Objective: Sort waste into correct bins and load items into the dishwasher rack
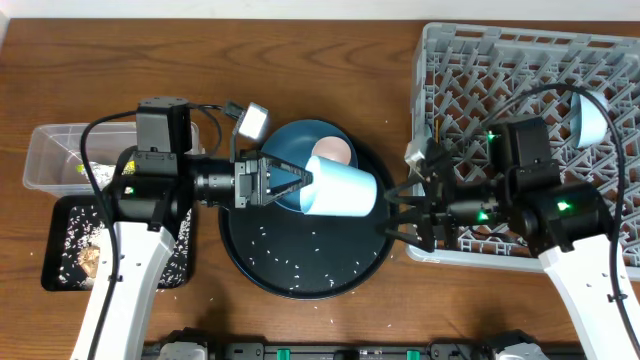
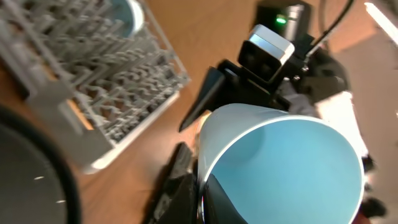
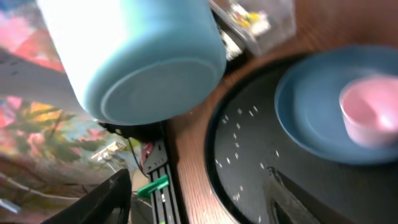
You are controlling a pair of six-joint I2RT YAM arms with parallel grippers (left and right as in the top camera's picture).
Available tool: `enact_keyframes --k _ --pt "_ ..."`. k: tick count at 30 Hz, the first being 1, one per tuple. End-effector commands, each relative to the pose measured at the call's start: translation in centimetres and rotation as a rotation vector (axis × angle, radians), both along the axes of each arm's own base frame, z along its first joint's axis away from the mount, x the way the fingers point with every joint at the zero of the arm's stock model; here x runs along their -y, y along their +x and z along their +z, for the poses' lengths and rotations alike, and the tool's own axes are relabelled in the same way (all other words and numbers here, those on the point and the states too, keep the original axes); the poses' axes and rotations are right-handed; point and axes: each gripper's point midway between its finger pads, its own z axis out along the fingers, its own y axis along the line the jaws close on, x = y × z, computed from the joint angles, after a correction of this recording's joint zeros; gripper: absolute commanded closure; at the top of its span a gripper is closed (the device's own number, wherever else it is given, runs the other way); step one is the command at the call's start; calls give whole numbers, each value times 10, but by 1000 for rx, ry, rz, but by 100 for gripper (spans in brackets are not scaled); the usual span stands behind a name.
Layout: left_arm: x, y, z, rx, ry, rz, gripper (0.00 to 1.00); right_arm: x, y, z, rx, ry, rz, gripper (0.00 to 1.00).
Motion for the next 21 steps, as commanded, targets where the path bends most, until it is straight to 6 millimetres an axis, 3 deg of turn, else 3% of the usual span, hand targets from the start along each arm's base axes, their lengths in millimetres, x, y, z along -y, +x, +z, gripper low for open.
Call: enact_keyframes --k 1,4,5,6,11,16,21 --pt "0 -6 12 -1 -70 -62 94 -4 -11 28 120 167 124 36" --pt "0 -3 10 1 -70 -62 94 -1 -5 43 166 237 131 27" --pt "1 -2 9 3 -70 -62 94 1 0 45 175 243 117 7" --pt "1 -1 9 7 -71 -62 94 3 5 46 165 241 93 2" --pt "1 3 10 41 -72 -63 94 13 20 42 86 209 -7 4" --pt "1 4 11 51 -72 -63 94 13 21 43 102 211 -4 11" --pt "1 4 11 59 -72 -63 94 10 15 53 164 264 56 9"
